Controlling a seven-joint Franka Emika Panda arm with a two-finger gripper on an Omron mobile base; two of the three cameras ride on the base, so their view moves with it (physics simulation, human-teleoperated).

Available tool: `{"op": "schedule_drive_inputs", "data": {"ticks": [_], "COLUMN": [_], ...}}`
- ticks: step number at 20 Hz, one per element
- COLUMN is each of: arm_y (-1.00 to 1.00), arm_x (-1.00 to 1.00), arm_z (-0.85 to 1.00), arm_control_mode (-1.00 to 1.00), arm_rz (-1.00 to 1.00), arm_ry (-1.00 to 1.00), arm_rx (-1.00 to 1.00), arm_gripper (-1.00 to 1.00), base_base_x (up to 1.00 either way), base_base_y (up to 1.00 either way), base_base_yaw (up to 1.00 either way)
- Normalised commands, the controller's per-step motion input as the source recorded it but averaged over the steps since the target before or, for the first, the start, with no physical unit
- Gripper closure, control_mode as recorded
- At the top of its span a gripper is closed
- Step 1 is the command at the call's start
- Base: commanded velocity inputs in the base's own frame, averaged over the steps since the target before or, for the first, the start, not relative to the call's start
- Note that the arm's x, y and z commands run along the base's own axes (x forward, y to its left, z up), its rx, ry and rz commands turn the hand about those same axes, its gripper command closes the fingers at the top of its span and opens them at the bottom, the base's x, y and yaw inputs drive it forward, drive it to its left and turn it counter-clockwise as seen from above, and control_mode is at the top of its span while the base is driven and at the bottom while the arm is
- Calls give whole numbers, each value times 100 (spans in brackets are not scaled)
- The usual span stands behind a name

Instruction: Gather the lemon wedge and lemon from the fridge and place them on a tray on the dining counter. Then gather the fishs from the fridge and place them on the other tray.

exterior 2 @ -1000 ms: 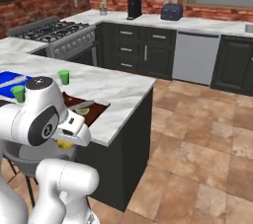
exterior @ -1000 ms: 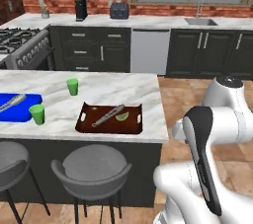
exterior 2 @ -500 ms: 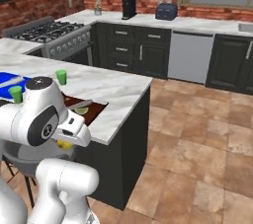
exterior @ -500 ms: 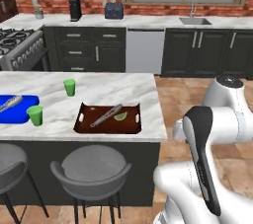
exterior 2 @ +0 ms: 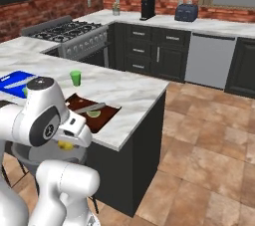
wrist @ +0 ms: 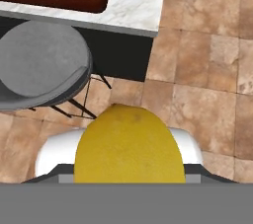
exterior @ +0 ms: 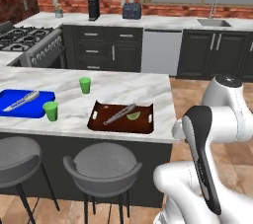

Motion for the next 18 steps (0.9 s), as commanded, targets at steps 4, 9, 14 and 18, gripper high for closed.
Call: {"op": "schedule_drive_inputs", "data": {"ticks": [4, 9, 14, 18], "arm_y": [15, 48, 37, 29], "arm_x": [99, 100, 88, 95], "arm_z": [0, 0, -1, -14], "arm_control_mode": [-100, -100, -100, -100], "arm_rz": [-1, 0, 0, 7], "arm_ry": [6, 5, 4, 15], "arm_rx": [0, -2, 0, 0], "arm_gripper": [100, 100, 100, 100], "base_base_x": [0, 0, 0, 0], "base_base_y": [0, 0, 0, 0], "base_base_yaw": [0, 0, 0, 0]}}
